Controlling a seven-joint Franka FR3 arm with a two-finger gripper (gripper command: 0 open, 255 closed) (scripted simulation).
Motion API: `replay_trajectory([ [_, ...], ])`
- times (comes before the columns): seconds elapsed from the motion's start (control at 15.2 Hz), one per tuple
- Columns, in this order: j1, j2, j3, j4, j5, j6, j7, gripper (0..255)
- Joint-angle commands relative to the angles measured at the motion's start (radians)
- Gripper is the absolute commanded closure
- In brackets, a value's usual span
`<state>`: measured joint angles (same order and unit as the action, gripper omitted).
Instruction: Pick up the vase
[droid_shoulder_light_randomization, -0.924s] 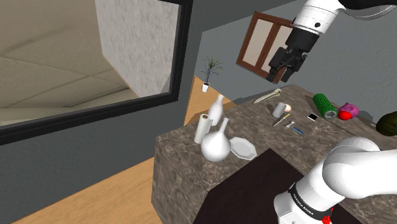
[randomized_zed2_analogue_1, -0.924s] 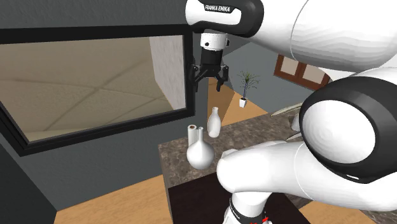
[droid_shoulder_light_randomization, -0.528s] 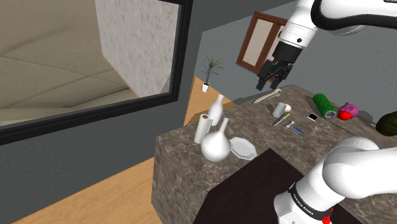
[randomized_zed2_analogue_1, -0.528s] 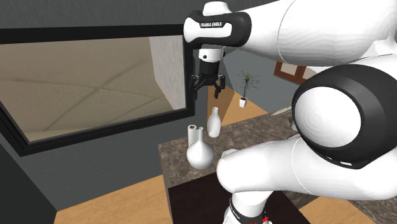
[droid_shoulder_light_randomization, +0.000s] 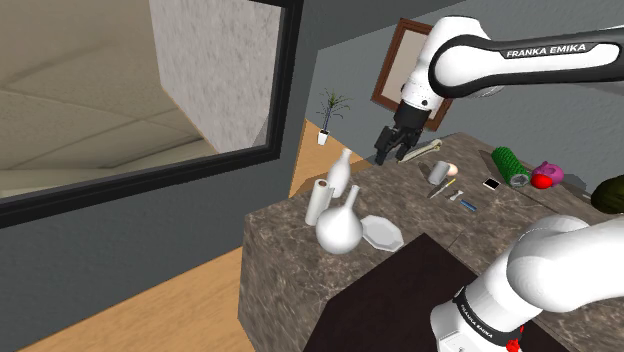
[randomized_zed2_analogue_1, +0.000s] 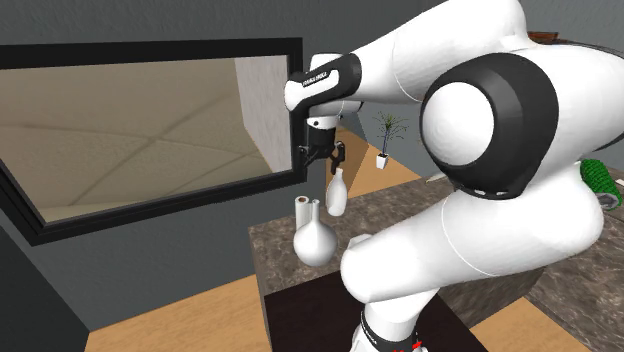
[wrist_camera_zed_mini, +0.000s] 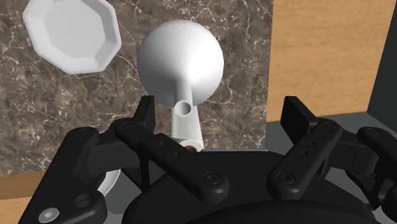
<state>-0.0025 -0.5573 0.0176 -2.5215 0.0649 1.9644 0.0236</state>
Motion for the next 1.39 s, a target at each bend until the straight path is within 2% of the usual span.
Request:
replay_trajectory([
  [0.0,-0.004,0.054,-0.006,-0.013,-0.010,0.067,-0.021,0],
  [0.33,-0.006,0.226,-0.010,-0.023,-0.029,0.241,-0.057,0],
  [0.73,-0.012,0.460,-0.015,0.016,-0.056,0.430,-0.090,0],
  [1.32,-0.012,0.549,-0.015,-0.009,-0.055,0.544,-0.091,0],
])
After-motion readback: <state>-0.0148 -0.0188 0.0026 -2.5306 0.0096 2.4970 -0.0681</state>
